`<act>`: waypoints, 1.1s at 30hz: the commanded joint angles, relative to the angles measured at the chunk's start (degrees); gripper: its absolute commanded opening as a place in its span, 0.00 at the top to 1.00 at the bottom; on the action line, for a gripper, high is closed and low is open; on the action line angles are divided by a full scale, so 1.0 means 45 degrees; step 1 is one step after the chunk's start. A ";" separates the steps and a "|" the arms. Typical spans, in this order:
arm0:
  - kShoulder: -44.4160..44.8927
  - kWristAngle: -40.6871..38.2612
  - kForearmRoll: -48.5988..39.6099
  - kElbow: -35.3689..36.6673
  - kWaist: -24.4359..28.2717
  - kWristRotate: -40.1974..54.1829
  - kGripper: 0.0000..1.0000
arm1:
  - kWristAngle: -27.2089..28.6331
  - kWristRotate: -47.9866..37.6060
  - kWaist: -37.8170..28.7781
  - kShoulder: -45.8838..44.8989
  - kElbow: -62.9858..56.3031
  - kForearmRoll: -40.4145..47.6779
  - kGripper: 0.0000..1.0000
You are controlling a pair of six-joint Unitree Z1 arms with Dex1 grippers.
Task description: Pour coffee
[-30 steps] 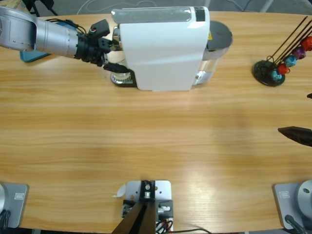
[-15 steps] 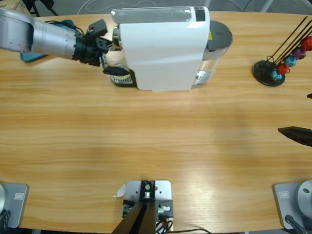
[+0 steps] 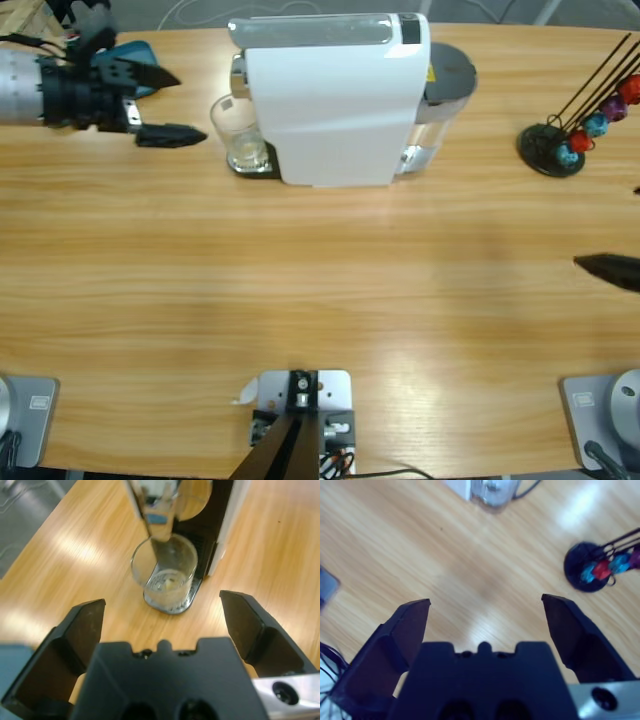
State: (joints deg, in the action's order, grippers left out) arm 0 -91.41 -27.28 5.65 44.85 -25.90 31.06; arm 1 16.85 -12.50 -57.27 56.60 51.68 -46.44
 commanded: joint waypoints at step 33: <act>0.2911 0.3562 -0.2193 -0.1062 -0.1646 -0.3269 0.00 | -0.6276 0.2656 0.6371 1.0922 1.2363 -0.1593 1.00</act>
State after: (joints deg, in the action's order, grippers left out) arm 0 -76.69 -12.00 -4.74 40.43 -32.66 17.11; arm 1 -8.48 -0.16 -29.00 101.03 105.75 -53.36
